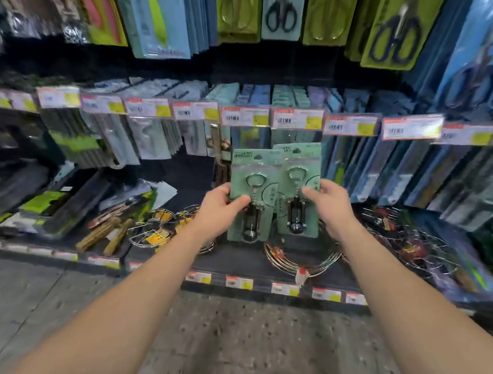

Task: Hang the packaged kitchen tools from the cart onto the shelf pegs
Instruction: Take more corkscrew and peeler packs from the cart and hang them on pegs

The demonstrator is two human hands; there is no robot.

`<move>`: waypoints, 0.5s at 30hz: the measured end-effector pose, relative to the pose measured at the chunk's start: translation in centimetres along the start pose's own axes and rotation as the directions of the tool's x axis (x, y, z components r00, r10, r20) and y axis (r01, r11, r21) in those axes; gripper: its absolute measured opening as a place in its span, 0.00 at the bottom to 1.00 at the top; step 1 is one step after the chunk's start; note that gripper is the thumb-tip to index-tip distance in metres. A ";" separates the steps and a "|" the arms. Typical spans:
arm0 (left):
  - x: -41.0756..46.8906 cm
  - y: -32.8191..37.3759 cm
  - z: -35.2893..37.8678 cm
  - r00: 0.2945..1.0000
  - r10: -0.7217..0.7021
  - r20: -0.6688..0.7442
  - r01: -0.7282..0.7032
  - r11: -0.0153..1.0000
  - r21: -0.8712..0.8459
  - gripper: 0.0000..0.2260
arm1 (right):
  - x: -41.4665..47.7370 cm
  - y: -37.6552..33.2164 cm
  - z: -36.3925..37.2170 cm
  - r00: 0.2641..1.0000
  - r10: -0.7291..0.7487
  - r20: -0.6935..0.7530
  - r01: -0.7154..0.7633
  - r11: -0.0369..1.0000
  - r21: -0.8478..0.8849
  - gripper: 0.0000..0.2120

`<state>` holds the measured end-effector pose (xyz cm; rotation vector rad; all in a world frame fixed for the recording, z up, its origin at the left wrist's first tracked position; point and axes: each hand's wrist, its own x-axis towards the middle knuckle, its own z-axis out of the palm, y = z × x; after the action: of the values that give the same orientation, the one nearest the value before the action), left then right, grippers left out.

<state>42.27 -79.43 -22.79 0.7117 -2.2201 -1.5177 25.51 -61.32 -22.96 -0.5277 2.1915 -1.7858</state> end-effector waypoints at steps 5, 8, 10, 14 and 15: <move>0.6 -3.5 1.4 0.996 0.063 -0.071 -0.069 0.993 -0.092 0.12 | 2.3 2.5 1.0 0.998 -0.062 -0.026 0.064 0.996 0.060 0.21; 0.9 -4.2 1.4 0.994 0.087 -0.071 -0.094 0.989 -0.113 0.12 | 3.2 2.4 1.7 0.993 -0.115 -0.020 0.116 0.992 0.052 0.26; 1.0 -4.3 1.3 0.994 0.084 -0.068 -0.093 0.987 -0.132 0.11 | 4.0 2.2 1.9 0.991 -0.134 0.003 0.133 0.987 0.086 0.28; 1.2 -3.7 0.9 0.993 0.089 -0.078 -0.099 0.986 -0.135 0.09 | 3.9 -0.2 2.8 0.991 -0.131 -0.023 0.133 0.983 0.127 0.22; 1.2 -3.4 0.8 0.992 0.096 -0.080 -0.106 0.985 -0.135 0.08 | 4.0 -0.7 2.9 0.992 -0.125 -0.033 0.128 0.982 0.136 0.22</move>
<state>41.53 -80.60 -26.23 0.5930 -2.0422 -1.5524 23.25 -65.71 -22.82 -0.6294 2.0728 -2.0010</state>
